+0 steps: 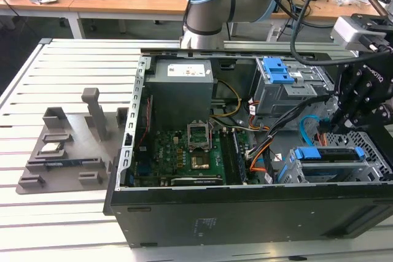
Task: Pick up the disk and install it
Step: 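Insert the first disk wire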
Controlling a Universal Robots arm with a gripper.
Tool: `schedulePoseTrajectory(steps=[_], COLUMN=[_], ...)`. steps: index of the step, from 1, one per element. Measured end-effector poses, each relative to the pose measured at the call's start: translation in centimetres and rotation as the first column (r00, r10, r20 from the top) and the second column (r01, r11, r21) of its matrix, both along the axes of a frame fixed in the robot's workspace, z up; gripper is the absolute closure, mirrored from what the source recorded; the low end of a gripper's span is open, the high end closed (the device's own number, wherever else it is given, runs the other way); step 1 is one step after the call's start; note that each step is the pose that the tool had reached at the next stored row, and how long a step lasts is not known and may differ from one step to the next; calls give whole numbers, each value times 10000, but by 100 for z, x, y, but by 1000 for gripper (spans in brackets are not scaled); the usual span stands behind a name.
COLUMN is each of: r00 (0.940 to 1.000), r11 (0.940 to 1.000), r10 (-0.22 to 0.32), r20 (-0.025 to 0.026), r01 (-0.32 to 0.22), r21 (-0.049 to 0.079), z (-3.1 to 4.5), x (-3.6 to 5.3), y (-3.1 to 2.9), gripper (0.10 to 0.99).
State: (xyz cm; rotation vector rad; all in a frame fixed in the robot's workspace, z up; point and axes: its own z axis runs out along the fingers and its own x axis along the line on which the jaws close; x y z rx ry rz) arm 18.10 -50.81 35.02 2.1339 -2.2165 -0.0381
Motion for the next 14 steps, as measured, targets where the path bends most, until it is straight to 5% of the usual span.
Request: schedulePoseTrajectory(steps=[4,14], r00=[10000,10000], r11=[10000,10000], r10=[3,2], r20=[1,1], r01=[-3,-2], r21=[1,1], z=[-1,0], x=[2,1], y=[-240,-254], gripper=[824,922])
